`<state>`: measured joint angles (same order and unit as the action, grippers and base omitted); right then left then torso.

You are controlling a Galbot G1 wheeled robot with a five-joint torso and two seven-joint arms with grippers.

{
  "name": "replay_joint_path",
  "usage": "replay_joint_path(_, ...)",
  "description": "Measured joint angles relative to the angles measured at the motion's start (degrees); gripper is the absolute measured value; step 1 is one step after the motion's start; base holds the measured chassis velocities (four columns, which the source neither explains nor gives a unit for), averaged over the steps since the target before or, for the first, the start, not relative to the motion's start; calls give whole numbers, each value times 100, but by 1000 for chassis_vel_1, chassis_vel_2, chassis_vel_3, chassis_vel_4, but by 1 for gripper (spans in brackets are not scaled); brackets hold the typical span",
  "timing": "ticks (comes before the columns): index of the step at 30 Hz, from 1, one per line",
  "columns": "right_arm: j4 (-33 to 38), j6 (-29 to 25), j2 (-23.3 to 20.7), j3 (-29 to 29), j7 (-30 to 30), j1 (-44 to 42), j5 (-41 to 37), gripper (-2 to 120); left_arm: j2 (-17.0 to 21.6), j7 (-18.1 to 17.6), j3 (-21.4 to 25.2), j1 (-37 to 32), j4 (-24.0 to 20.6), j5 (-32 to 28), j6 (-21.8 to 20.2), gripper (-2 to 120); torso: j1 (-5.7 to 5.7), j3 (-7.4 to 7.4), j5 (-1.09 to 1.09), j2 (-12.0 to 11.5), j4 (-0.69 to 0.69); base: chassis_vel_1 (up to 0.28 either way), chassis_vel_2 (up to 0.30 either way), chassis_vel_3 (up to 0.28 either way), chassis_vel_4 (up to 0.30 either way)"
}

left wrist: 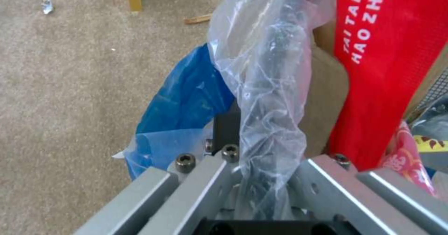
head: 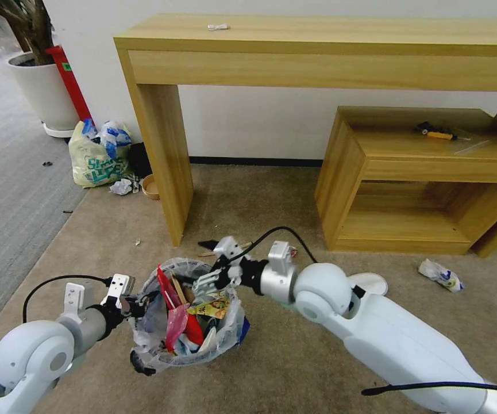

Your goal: Pick up the trash bin and place the garbage on the floor into it.

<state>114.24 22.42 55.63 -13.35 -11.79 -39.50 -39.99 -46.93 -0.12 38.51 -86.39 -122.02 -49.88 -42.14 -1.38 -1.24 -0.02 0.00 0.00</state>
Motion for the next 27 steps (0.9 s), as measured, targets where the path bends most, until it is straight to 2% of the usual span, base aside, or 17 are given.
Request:
replay_joint_path(5, 75, -240, -283, 354, 5, -386, 149, 100, -36, 22, 47, -30, -1, 34, 0, 0, 0, 0, 0, 0, -1, 0, 0, 0, 0)
replay_joint_path(8, 158, -460, -584, 764, 5, -887, 275, 100, -99, 40, 55, -57, -3, 75, 0, 0, 0, 0, 1, 0, -1, 0, 0, 0, 0)
replay_joint_path(13, 190, -514, -751, 1204, -8, -1294, 291, 100, -141, 79, 78, -73, 0, 119, 0, 0, 0, 0, 1, 0, -1, 0, 0, 0, 0)
replay_joint_path(16, 66, -726, -902, 1921, -143, -1885, 447, 100, -195, 113, 104, -87, 23, 165, 0, 0, 0, 0, 0, 0, -1, 0, 0, 0, 0)
replay_joint_path(21, -1, -897, -899, 2489, -209, -2418, 624, 100, -214, 120, 120, -99, 22, 168, 0, 0, 0, 0, 0, 0, 0, 0, 0, 0, 0)
replay_joint_path(24, 12, -1051, -550, 3411, -215, -3388, 870, 100, -207, 136, 125, -102, 34, 171, 1, 0, 1, 1, 0, 0, -1, 0, 0, 0, 0)
replay_joint_path(25, 12, -1051, -550, 3411, -215, -3388, 870, 100, -207, 136, 125, -102, 34, 171, 1, 0, 1, 1, 0, 0, -1, 0, 0, 0, 0)
replay_joint_path(27, 11, -1134, -342, 3855, -227, -3843, 982, 100, -190, 138, 126, -100, 39, 170, 0, 0, 1, 0, 1, 0, -2, 0, 0, 0, 0)
